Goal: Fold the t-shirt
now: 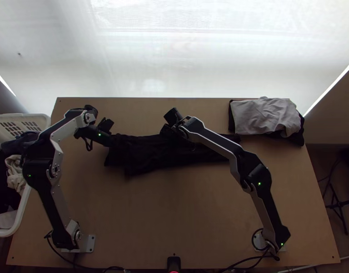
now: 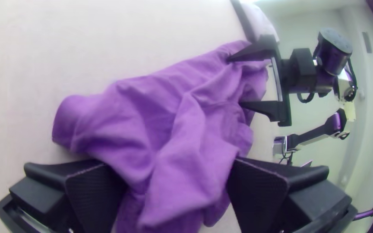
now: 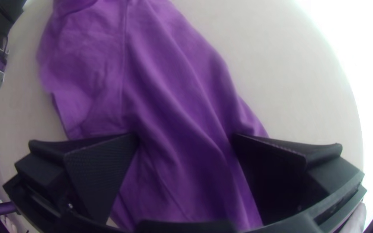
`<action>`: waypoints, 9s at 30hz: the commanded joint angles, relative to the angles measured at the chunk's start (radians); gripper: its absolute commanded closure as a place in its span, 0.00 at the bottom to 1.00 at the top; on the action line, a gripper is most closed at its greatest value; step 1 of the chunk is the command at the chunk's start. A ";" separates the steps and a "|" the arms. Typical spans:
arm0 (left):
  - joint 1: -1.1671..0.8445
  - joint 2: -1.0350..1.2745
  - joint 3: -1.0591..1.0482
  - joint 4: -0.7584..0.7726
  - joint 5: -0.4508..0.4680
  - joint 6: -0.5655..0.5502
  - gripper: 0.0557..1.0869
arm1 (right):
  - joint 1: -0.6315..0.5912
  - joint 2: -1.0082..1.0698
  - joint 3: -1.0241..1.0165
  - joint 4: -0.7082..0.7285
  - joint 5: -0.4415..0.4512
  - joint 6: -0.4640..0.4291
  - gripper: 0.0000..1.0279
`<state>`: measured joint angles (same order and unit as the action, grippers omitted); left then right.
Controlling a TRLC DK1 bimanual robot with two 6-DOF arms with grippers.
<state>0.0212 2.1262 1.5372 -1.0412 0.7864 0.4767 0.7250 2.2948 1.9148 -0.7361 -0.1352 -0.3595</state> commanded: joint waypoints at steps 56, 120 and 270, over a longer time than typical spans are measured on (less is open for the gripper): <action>0.149 -0.207 0.135 -0.260 -0.139 0.152 0.97 | -0.157 -0.578 -0.382 0.116 -0.020 0.125 0.04; -0.558 0.324 0.742 -0.102 -0.154 -0.294 0.04 | -0.248 -0.798 -0.666 0.216 -0.020 0.160 0.04; -0.141 0.038 0.767 -0.174 -0.269 -0.217 0.04 | -0.131 -0.147 0.081 -0.292 -0.195 0.548 0.97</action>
<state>-0.1146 2.1643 2.3024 -1.2171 0.5175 0.2588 0.5339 2.2036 1.9694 -1.0382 -0.3813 0.1932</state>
